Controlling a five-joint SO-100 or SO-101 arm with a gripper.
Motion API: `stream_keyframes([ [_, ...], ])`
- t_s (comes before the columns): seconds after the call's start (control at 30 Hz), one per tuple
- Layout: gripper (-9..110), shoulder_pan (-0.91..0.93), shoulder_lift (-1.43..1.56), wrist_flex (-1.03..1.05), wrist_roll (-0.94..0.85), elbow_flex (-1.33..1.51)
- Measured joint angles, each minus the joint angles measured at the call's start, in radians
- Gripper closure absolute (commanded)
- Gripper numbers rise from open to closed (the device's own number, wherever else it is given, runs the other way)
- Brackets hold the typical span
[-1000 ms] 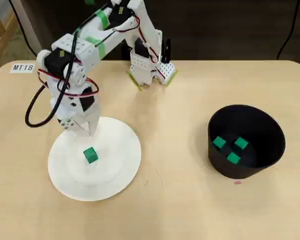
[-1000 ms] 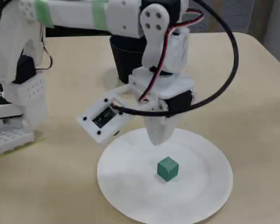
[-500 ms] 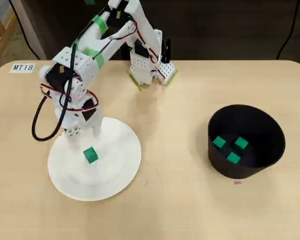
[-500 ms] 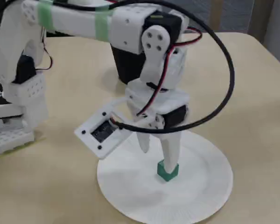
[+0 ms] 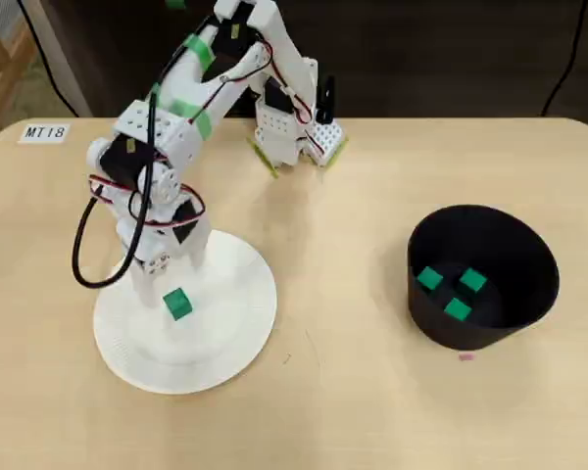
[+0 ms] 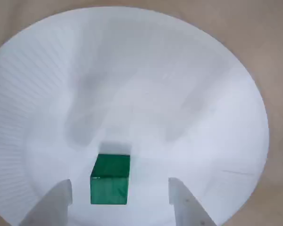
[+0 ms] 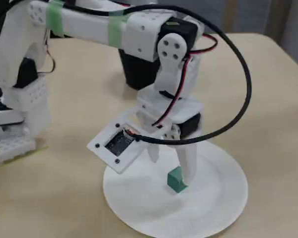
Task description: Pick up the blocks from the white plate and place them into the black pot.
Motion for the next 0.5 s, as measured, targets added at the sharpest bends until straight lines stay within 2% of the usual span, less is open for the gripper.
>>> stream_keyframes([
  [0.5, 76, -0.009, -0.046, -0.052, -0.029, 0.000],
])
